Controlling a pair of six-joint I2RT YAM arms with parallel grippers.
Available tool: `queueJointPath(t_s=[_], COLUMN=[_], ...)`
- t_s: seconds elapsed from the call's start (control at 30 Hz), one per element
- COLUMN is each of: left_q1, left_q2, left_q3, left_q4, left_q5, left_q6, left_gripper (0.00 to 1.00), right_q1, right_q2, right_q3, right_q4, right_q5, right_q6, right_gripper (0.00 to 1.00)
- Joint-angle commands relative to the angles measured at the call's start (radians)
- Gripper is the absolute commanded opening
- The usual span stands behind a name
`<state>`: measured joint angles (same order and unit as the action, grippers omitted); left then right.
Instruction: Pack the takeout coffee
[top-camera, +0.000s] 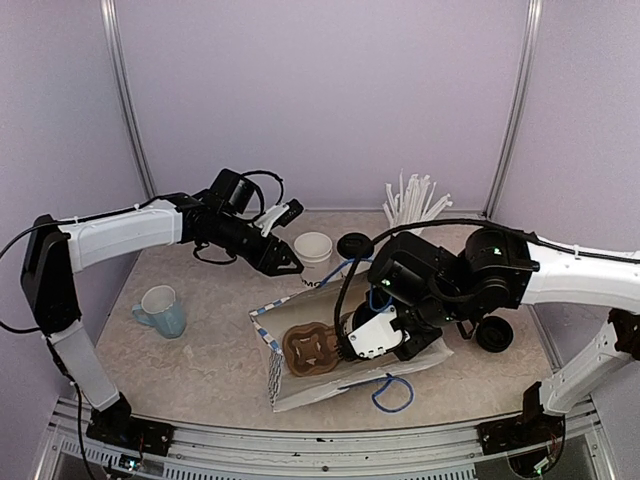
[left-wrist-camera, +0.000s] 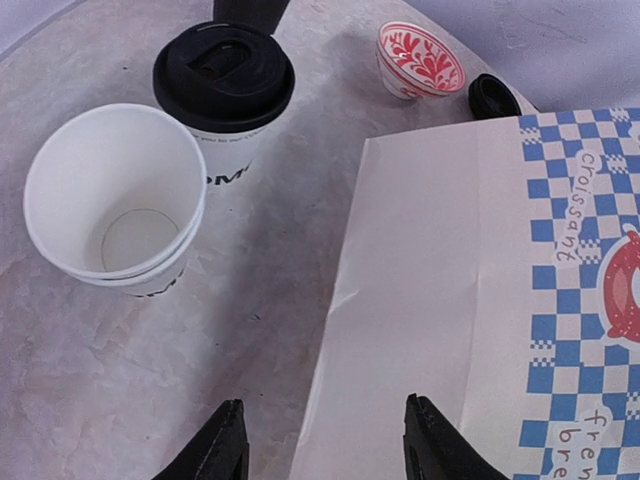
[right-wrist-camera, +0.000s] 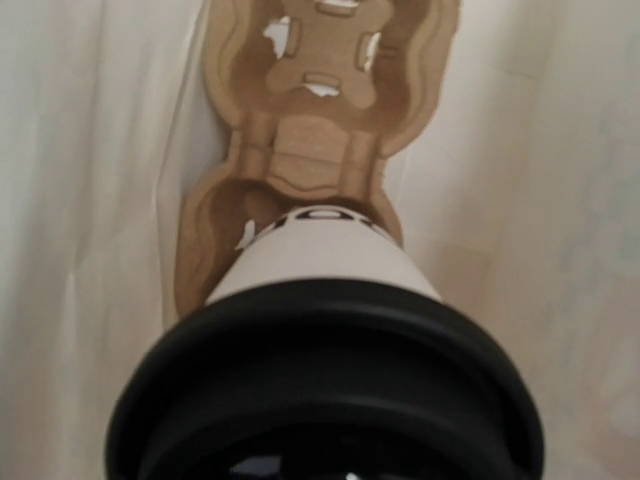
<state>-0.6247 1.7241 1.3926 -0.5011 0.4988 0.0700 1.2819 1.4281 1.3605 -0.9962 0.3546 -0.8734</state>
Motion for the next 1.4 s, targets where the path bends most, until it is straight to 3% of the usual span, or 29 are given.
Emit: queueJointPath(t_s=[0.0, 0.63, 1.37], left_q1=[-0.029, -0.104, -0.129], left_q2=[0.013, -0.002, 0.003], left_q3=[-0.025, -0.085, -0.099], left_q4=[0.018, 0.046, 0.042], left_q5=[0.080, 0.199, 0.187], left_q6=[0.034, 0.044, 0.050], left_gripper=[0.53, 0.50, 0.50], right_q1=[0.011, 0.011, -0.010], right_q2=[-0.026, -0.088, -0.080], right_q3=[-0.050, -0.188, -0.267], right_q4=[0.073, 0.147, 0.275], right_q5=[0.029, 0.052, 0.061], right_q6=[-0.042, -0.054, -0.108], right_gripper=[0.47, 0.45, 0.46])
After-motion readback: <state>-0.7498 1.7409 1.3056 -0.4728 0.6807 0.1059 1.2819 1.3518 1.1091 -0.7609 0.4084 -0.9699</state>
